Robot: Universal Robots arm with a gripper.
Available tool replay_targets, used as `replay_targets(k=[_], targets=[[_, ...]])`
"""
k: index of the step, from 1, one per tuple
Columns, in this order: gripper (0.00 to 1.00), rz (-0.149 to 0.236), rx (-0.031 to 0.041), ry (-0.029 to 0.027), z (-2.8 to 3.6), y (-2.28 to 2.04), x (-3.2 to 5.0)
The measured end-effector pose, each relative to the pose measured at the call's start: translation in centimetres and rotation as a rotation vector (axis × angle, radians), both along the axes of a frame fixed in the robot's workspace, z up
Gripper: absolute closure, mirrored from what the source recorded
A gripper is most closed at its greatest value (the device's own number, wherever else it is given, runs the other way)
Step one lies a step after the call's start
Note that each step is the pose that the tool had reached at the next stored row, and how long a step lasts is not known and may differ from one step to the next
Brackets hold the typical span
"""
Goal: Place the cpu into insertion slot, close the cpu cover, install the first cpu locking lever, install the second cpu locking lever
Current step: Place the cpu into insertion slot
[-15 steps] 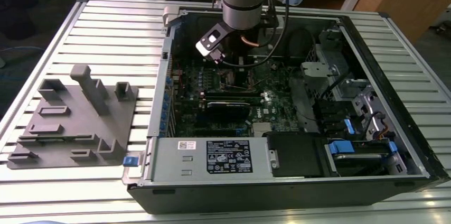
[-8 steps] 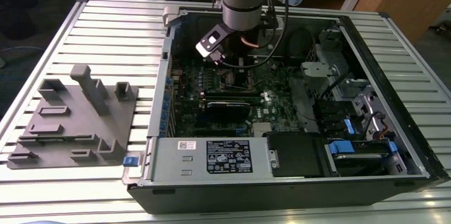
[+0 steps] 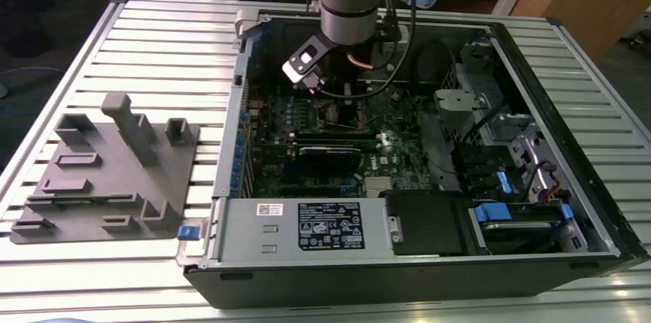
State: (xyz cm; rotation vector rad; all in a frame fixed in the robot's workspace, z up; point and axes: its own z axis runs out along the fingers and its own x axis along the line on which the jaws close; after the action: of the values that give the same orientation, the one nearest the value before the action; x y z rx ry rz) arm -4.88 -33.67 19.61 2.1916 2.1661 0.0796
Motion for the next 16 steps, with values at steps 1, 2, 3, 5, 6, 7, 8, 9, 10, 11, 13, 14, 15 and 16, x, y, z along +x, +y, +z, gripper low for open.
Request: replay_targets(k=[1,2,3,5,6,7,8,9,10,11,13,14,15,16], targets=[[0.46,0.0,0.0,0.0,-0.02,0.0,-0.01],[0.46,0.0,-0.0001,0.0001,-0.03,0.0,-0.01],[0.46,0.0,-0.0002,0.0002,-0.03,0.0,-0.01],[0.46,0.0,-0.0001,0.0,-0.04,0.0,-0.05],[0.46,0.0,-0.0001,0.0001,-0.05,0.0,-0.06],[0.46,0.0,-0.0001,0.0001,-0.07,0.0,-0.11],[0.46,0.0,-0.0001,0.0,-0.1,0.06,-0.11],[0.46,0.0,-0.0002,0.0001,-0.1,0.06,-0.11],[0.46,0.0,-0.0001,0.0001,-0.12,0.06,-0.11],[0.46,0.0,0.0,0.0,-0.15,0.06,-0.11],[0.46,0.0,-0.0002,0.0001,-0.18,0.06,-0.11],[0.46,0.0,0.0002,0.0,-0.19,0.08,-0.11],[0.46,0.0,0.0002,0.0001,-0.19,0.08,-0.11],[0.46,0.0,0.0001,0.0001,-0.19,0.08,-0.11]])
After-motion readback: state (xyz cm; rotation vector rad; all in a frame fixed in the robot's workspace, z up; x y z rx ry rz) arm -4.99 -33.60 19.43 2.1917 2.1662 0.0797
